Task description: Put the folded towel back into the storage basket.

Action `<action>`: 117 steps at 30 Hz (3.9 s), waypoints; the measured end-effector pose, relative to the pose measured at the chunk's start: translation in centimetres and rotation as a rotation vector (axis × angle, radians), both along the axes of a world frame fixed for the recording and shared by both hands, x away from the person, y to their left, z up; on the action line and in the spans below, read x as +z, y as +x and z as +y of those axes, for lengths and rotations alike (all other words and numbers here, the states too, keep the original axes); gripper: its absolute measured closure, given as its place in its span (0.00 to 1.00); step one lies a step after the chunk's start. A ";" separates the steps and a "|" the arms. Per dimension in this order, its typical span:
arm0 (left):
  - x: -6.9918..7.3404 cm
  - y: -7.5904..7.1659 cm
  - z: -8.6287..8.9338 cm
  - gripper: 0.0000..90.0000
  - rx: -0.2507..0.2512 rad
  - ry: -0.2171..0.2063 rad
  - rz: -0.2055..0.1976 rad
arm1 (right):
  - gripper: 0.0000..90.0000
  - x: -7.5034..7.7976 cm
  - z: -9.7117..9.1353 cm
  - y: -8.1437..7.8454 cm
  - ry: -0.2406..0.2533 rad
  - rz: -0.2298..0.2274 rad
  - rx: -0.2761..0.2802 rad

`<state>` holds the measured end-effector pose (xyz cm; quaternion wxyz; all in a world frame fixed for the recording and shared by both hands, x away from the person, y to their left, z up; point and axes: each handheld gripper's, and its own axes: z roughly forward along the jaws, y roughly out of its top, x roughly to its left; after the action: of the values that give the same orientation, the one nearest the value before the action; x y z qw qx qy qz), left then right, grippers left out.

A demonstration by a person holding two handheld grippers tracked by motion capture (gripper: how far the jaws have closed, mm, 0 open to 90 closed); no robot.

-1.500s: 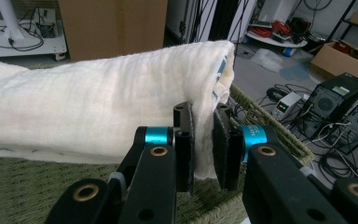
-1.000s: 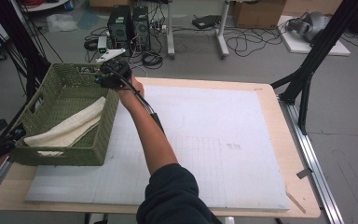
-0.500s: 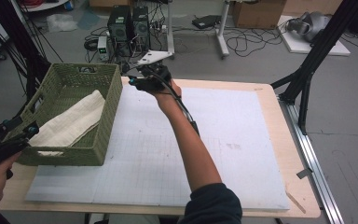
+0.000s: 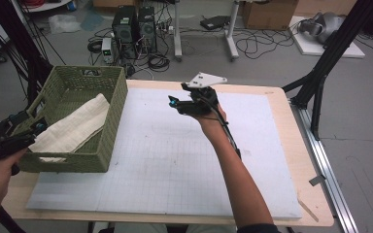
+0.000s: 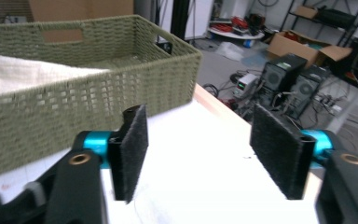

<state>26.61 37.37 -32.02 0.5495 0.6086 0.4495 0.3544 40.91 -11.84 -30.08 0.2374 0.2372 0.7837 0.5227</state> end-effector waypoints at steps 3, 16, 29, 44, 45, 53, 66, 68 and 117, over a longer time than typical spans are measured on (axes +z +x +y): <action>0.1 0.5 -0.2 0.28 -0.011 -0.015 0.002 | 0.33 -0.8 -1.9 -1.3 -0.006 0.008 -0.029; 1.2 3.4 -0.2 0.21 -0.097 -0.035 -0.014 | 0.25 -4.0 -9.1 -6.9 -0.011 0.021 -0.131; -0.2 6.6 -0.3 0.24 -0.120 0.028 0.046 | 0.20 -7.8 -13.9 -10.9 -0.015 0.066 -0.251; -2.9 12.5 1.9 0.33 -0.095 0.111 0.258 | 0.20 -9.4 -14.8 -12.2 -0.012 0.066 -0.274; -3.1 12.6 1.9 0.33 -0.093 0.115 0.269 | 0.20 -9.4 -14.9 -12.2 -0.013 0.064 -0.275; -5.6 14.9 2.0 0.34 -0.033 0.212 0.467 | 0.20 -9.4 -15.2 -12.3 -0.015 0.061 -0.284; -7.7 16.1 2.5 0.47 0.005 0.308 0.672 | 0.20 -9.4 -15.4 -12.6 -0.016 0.055 -0.288; -7.9 16.1 2.4 0.51 0.003 0.323 0.692 | 0.20 -9.4 -15.3 -12.6 -0.016 0.057 -0.285; -5.2 13.4 -1.1 0.64 -0.222 0.262 0.580 | 0.21 -9.1 -14.7 -12.6 -0.019 0.042 -0.272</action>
<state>39.97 36.31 -37.19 0.3510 0.7948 0.4688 0.1590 28.28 -26.51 -39.19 0.2919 0.3498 0.7541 0.4730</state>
